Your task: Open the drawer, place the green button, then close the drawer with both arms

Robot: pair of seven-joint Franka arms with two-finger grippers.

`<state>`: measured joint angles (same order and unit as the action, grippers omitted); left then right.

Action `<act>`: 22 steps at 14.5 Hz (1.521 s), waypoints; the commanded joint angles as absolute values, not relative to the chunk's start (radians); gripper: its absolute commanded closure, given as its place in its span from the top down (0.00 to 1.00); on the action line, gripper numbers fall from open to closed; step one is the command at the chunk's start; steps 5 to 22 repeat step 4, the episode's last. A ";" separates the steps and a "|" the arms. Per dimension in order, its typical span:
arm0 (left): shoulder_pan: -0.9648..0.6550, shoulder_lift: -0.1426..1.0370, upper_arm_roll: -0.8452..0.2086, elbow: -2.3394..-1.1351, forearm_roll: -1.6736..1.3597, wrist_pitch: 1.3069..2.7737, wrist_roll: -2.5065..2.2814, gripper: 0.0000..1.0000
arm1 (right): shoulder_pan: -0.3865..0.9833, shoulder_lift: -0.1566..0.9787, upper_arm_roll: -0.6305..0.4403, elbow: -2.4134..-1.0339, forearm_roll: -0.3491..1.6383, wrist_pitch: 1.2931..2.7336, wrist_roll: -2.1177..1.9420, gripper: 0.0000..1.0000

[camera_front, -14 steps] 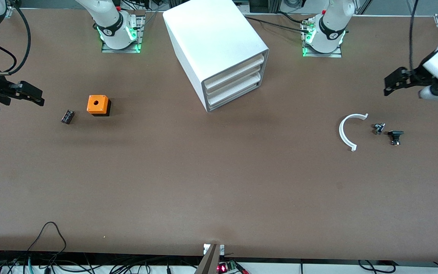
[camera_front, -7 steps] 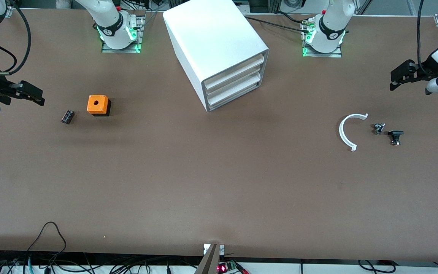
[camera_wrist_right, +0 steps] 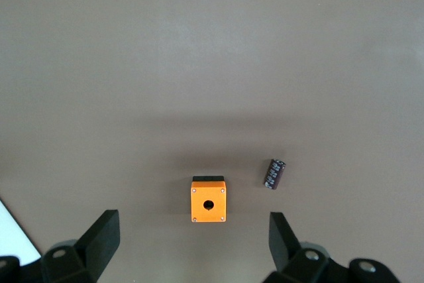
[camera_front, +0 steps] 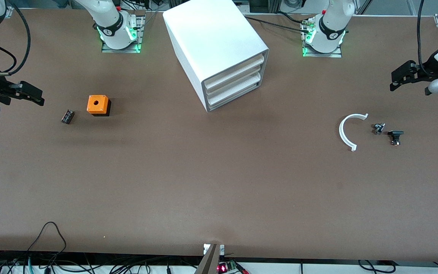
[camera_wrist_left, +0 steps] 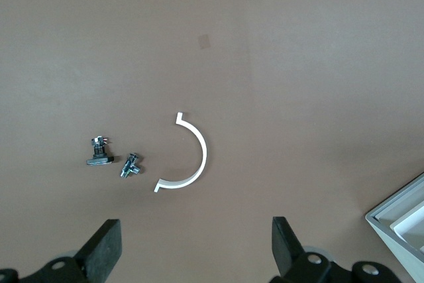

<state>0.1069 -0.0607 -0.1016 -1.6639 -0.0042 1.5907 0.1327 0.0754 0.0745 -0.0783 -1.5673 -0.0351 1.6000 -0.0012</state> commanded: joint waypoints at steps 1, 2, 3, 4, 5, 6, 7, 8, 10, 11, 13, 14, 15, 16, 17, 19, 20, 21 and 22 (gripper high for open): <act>0.112 -0.051 -0.100 -1.640 -0.025 1.578 0.156 1.00 | 0.072 0.078 -0.072 -1.554 -0.044 1.594 0.002 1.00; 0.112 -0.051 -0.100 -1.638 -0.025 1.578 0.156 1.00 | 0.072 0.078 -0.071 -1.554 -0.044 1.591 0.003 1.00; 0.112 -0.051 -0.100 -1.638 -0.025 1.578 0.155 1.00 | 0.072 0.078 -0.071 -1.554 -0.044 1.592 0.003 1.00; 0.112 -0.051 -0.100 -1.638 -0.025 1.580 0.161 1.00 | 0.072 0.078 -0.071 -1.551 -0.044 1.597 0.003 1.00; 0.112 -0.051 -0.100 -1.638 -0.025 1.580 0.161 1.00 | 0.072 0.078 -0.071 -1.551 -0.044 1.597 0.003 1.00; 0.112 -0.051 -0.100 -1.638 -0.025 1.580 0.161 1.00 | 0.072 0.078 -0.071 -1.551 -0.044 1.597 0.003 1.00; 0.112 -0.051 -0.100 -1.638 -0.025 1.580 0.161 1.00 | 0.072 0.078 -0.071 -1.551 -0.044 1.597 0.003 1.00; 0.112 -0.051 -0.100 -1.638 -0.025 1.580 0.161 1.00 | 0.072 0.078 -0.071 -1.551 -0.044 1.597 0.003 1.00; 0.112 -0.051 -0.100 -1.638 -0.025 1.580 0.161 1.00 | 0.072 0.078 -0.071 -1.551 -0.044 1.597 0.003 1.00; 0.112 -0.051 -0.100 -1.638 -0.025 1.580 0.161 1.00 | 0.072 0.078 -0.071 -1.551 -0.044 1.597 0.003 1.00; 0.112 -0.051 -0.100 -1.638 -0.025 1.580 0.161 1.00 | 0.072 0.078 -0.071 -1.551 -0.044 1.597 0.003 1.00; 0.112 -0.051 -0.100 -1.638 -0.025 1.580 0.161 1.00 | 0.072 0.078 -0.071 -1.551 -0.044 1.597 0.003 1.00; 0.112 -0.051 -0.100 -1.638 -0.025 1.580 0.161 1.00 | 0.072 0.078 -0.071 -1.551 -0.044 1.597 0.003 1.00; 0.112 -0.051 -0.100 -1.638 -0.025 1.580 0.161 1.00 | 0.072 0.078 -0.071 -1.551 -0.044 1.597 0.003 1.00; 0.112 -0.051 -0.100 -1.638 -0.025 1.580 0.161 1.00 | 0.072 0.078 -0.071 -1.551 -0.044 1.597 0.003 1.00; 0.112 -0.051 -0.100 -1.638 -0.025 1.580 0.161 1.00 | 0.072 0.078 -0.071 -1.551 -0.044 1.597 0.003 1.00; 0.112 -0.051 -0.100 -1.638 -0.025 1.580 0.161 1.00 | 0.072 0.078 -0.071 -1.551 -0.044 1.597 0.003 1.00; 0.112 -0.051 -0.100 -1.638 -0.025 1.580 0.161 1.00 | 0.072 0.078 -0.071 -1.551 -0.044 1.597 0.003 1.00; 0.112 -0.051 -0.100 -1.638 -0.025 1.580 0.161 1.00 | 0.072 0.078 -0.071 -1.551 -0.044 1.597 0.003 1.00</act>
